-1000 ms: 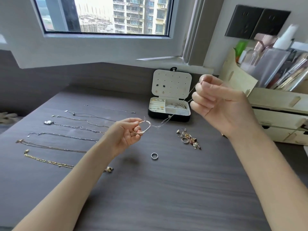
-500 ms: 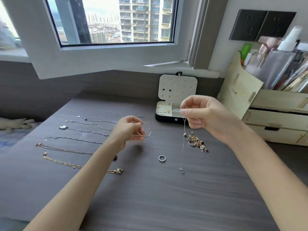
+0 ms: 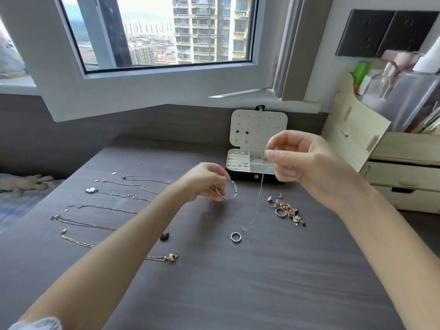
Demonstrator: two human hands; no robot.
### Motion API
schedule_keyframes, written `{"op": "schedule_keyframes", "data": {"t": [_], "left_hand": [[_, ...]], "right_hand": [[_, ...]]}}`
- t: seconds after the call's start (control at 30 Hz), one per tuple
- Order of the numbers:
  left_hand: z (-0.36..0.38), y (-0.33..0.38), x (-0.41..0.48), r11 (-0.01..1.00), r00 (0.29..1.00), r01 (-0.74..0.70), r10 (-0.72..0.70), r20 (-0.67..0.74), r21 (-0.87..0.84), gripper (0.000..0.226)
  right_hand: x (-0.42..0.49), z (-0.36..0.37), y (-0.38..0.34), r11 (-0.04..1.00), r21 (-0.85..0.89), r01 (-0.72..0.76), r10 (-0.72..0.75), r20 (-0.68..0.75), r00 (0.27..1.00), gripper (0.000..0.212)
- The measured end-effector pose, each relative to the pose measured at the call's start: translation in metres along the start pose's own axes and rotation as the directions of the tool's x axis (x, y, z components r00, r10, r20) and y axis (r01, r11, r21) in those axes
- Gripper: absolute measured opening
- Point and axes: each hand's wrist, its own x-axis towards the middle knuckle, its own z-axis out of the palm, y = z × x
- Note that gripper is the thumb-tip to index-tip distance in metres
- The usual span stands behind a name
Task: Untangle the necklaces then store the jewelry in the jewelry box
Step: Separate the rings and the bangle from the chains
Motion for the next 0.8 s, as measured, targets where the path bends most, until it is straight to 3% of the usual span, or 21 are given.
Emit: {"op": "schedule_keyframes", "data": {"t": [0.13, 0.2, 0.3, 0.37, 0.4, 0.43, 0.47, 0.53, 0.57, 0.63, 0.7, 0.8], "left_hand": [[0.033, -0.006, 0.012, 0.991, 0.999, -0.049, 0.05, -0.003, 0.125, 0.013], [0.04, -0.006, 0.018, 0.961, 0.995, -0.077, 0.09, -0.036, 0.265, 0.013], [0.04, -0.002, 0.017, 0.762, 0.975, -0.1, 0.204, -0.091, 0.64, 0.017], [0.039, 0.003, 0.011, 0.671, 0.928, -0.149, 0.348, -0.131, 0.726, 0.022], [0.037, 0.007, 0.006, 0.713, 0.919, -0.202, 0.374, -0.121, 0.671, 0.027], [0.036, 0.013, 0.0, 0.823, 0.935, -0.26, 0.344, -0.08, 0.505, 0.032], [0.036, 0.021, -0.01, 0.929, 0.957, -0.288, 0.289, 0.032, 0.233, 0.035], [0.037, 0.034, -0.029, 0.943, 0.92, -0.232, 0.293, 0.262, -0.241, 0.039], [0.037, 0.038, -0.036, 0.909, 0.894, -0.211, 0.329, 0.306, -0.36, 0.038], [0.039, 0.043, -0.048, 0.868, 0.87, -0.249, 0.395, 0.294, -0.43, 0.024], [0.041, 0.045, -0.051, 0.872, 0.891, -0.304, 0.403, 0.208, -0.384, 0.014], [0.042, 0.043, -0.051, 0.897, 0.92, -0.327, 0.374, 0.115, -0.297, 0.018]], "right_hand": [[0.004, -0.004, -0.007, 1.0, 0.023, 0.011, -0.011, -0.015, 1.0, 0.007], [0.006, -0.004, -0.006, 1.0, 0.006, -0.004, 0.004, -0.03, 1.0, 0.007], [0.008, -0.003, -0.008, 1.0, -0.003, -0.028, 0.028, -0.038, 0.999, 0.01], [0.01, -0.004, -0.012, 0.999, -0.013, -0.04, 0.04, -0.037, 0.999, 0.012], [0.01, -0.004, -0.014, 0.999, -0.01, -0.041, 0.04, -0.031, 0.999, 0.013], [0.011, -0.005, -0.016, 0.999, -0.004, -0.038, 0.038, -0.024, 0.999, 0.012], [0.011, -0.005, -0.017, 0.999, 0.002, -0.036, 0.036, -0.018, 0.999, 0.011], [0.01, -0.006, -0.018, 0.999, -0.01, -0.041, 0.041, -0.021, 0.999, 0.009], [0.008, -0.007, -0.018, 0.998, -0.034, -0.053, 0.052, -0.03, 0.998, 0.009], [0.004, -0.008, -0.017, 0.993, -0.086, -0.084, 0.08, -0.048, 0.996, 0.008], [-0.001, -0.009, -0.016, 0.987, -0.11, -0.117, 0.112, -0.055, 0.992, 0.009], [-0.01, -0.012, -0.012, 0.982, -0.107, -0.157, 0.149, -0.075, 0.986, 0.012]]}}
